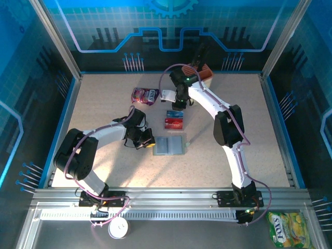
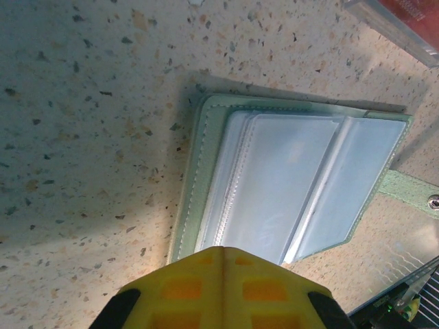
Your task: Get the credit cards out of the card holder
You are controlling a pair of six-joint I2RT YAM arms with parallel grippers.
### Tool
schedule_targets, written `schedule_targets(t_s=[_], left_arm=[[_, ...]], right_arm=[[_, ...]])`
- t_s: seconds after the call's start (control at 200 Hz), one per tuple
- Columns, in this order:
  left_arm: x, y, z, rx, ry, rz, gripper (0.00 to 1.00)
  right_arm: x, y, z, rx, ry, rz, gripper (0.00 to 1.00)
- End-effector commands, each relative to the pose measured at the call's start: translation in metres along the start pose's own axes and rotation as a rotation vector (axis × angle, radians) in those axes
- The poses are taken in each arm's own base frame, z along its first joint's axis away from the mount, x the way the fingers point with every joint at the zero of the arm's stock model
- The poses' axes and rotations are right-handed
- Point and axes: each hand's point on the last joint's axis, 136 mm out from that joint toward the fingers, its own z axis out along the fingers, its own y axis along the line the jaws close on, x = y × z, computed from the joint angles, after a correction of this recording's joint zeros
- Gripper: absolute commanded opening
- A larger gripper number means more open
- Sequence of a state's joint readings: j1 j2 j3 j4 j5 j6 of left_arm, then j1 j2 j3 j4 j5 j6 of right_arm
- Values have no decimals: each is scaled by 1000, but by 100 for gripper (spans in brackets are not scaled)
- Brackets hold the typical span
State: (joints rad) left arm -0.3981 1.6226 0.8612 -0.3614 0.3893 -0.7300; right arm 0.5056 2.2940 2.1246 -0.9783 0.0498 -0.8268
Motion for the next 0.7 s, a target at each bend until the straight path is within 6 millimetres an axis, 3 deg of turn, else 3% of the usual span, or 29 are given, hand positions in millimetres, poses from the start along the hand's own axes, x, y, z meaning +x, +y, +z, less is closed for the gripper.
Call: schedule_targets(t_s=[0.0, 0.175, 0.45, 0.695], left_arm=[[4, 8, 0, -11, 12, -11, 1], [4, 9, 0, -12, 9, -11, 1], [4, 8, 1, -7, 11, -13, 2], [5, 9, 2, -2, 13, -19, 2]], right_arm=[[-6, 2, 2, 15, -2, 1, 28], [-6, 9, 8, -1, 5, -3, 31], [-10, 5, -8, 26, -19, -11, 34], [-1, 15, 9, -6, 22, -10, 35]])
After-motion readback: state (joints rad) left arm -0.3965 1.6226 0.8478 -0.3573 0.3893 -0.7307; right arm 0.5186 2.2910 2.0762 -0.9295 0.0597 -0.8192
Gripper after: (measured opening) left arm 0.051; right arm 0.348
